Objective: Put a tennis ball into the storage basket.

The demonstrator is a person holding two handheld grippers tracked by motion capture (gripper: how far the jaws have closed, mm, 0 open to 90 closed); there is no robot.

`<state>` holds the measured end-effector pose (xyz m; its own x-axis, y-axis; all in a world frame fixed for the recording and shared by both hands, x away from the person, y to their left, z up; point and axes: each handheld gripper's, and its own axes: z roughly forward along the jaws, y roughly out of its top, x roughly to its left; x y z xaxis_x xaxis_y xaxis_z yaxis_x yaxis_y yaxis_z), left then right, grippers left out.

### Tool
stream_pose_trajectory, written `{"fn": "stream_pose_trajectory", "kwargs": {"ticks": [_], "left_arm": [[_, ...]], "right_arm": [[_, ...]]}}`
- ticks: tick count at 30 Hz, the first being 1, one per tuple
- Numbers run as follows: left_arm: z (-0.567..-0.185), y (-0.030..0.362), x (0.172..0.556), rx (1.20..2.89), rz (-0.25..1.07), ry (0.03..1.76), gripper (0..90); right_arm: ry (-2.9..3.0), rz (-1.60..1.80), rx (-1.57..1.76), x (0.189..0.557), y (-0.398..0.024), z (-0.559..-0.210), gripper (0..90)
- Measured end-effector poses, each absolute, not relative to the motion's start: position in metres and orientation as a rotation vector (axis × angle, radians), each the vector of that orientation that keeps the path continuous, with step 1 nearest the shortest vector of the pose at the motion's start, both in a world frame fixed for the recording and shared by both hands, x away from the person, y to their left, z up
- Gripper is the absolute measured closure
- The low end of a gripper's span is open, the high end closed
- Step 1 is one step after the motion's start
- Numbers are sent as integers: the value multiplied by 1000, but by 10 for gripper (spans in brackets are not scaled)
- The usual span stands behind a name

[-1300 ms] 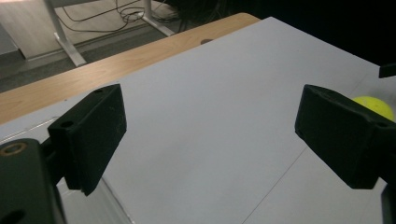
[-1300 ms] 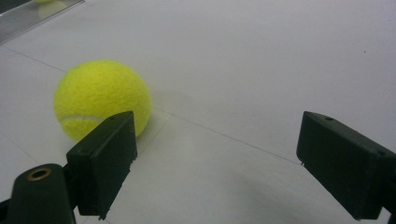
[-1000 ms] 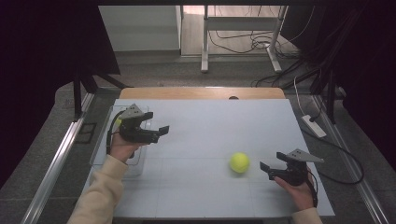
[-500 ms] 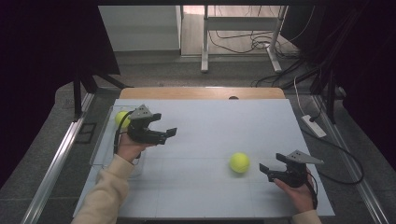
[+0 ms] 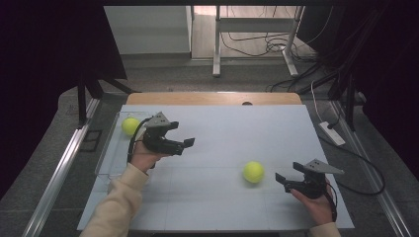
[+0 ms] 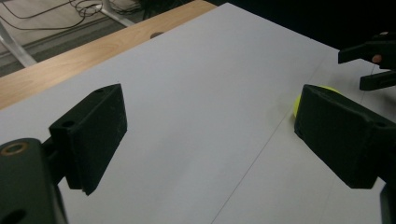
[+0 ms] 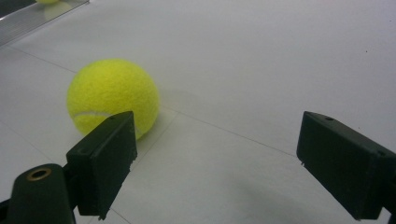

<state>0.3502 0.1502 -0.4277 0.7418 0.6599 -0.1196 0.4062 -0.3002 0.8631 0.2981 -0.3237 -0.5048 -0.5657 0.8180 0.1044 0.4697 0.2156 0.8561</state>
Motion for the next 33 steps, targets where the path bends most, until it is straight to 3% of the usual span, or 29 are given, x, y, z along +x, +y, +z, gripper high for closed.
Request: {"fn": "stream_pose_trajectory", "kwargs": {"ticks": [33], "left_arm": [[-443, 102, 349, 2003, 206, 726, 98]], "right_arm": [[2127, 1286, 1194, 300, -325, -506, 123]]}}
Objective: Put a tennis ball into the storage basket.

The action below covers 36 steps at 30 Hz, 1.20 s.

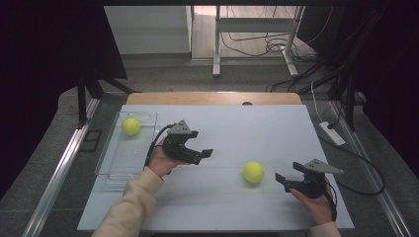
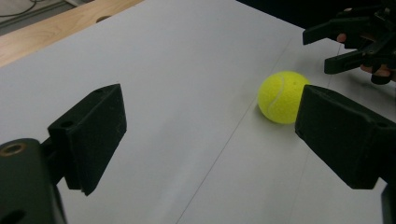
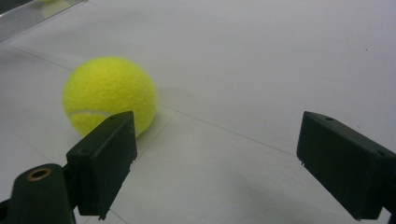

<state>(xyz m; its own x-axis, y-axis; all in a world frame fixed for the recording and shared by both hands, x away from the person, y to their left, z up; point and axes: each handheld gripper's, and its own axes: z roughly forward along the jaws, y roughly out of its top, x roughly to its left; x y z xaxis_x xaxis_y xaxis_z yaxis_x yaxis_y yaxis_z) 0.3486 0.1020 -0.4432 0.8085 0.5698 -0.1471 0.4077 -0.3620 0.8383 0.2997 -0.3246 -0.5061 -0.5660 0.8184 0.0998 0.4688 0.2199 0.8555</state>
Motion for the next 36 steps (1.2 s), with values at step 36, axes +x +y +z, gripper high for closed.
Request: {"fn": "stream_pose_trajectory", "kwargs": {"ticks": [36], "left_arm": [[-459, 69, 345, 2064, 132, 668, 88]], "right_arm": [[2134, 1281, 1193, 300, -324, -507, 123]]}}
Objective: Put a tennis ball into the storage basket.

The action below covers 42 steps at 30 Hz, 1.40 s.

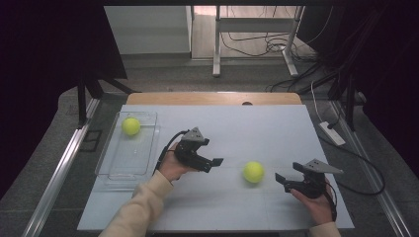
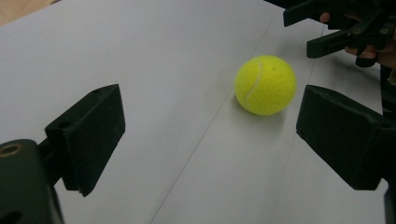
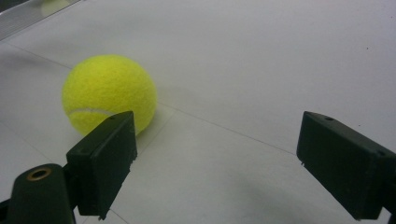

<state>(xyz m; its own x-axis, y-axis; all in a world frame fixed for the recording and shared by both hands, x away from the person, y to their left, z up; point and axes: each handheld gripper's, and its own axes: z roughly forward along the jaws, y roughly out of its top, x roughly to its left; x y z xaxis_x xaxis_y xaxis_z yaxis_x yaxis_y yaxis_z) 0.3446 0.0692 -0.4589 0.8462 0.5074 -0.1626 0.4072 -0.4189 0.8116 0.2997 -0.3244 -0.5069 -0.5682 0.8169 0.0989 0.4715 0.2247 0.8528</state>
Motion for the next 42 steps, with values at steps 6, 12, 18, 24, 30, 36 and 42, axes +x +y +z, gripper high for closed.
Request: {"fn": "stream_pose_trajectory", "kwargs": {"ticks": [6, 12, 18, 24, 30, 36, 42], "left_arm": [[-460, 62, 345, 2066, 123, 651, 88], [-459, 56, 344, 2067, 121, 636, 93], [-460, 48, 343, 2081, 117, 612, 95], [-460, 43, 343, 2072, 106, 604, 95], [-463, 34, 342, 2084, 86, 580, 96], [-464, 26, 342, 2086, 68, 568, 94], [-466, 19, 342, 2101, 56, 557, 92]], "right_arm": [[2135, 1281, 1193, 300, -324, -507, 123], [2134, 1280, 1195, 300, -325, -507, 123], [2135, 1278, 1195, 300, -325, -507, 123], [2136, 1279, 1193, 300, -325, -507, 123], [2137, 1279, 1192, 300, -325, -507, 123], [2137, 1279, 1193, 300, -325, -508, 123], [2135, 1279, 1195, 300, -325, -508, 123]]}}
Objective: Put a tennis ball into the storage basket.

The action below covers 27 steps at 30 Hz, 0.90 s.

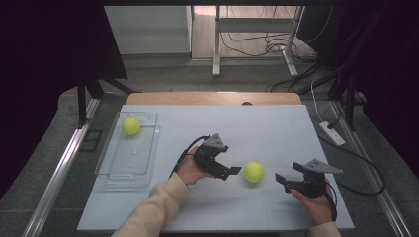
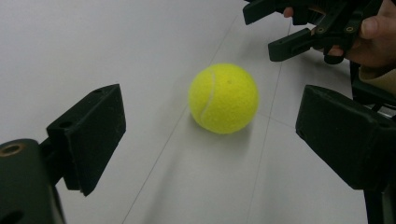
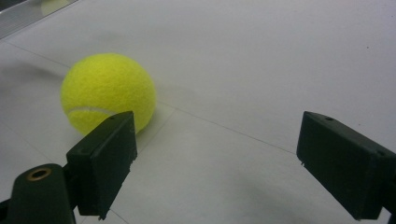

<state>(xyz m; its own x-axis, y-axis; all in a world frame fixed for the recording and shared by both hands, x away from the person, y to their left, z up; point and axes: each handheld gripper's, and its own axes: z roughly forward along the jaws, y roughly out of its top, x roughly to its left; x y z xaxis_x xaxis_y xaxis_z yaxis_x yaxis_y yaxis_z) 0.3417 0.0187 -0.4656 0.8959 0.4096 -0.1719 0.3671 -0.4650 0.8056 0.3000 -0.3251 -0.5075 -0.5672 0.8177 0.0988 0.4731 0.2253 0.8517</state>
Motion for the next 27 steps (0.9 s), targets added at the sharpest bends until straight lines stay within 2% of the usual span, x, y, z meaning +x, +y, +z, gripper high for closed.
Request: {"fn": "stream_pose_trajectory", "kwargs": {"ticks": [27], "left_arm": [[-477, -12, 344, 2150, 19, 538, 78]], "right_arm": [[2132, 1281, 1195, 300, -326, -507, 123]]}}
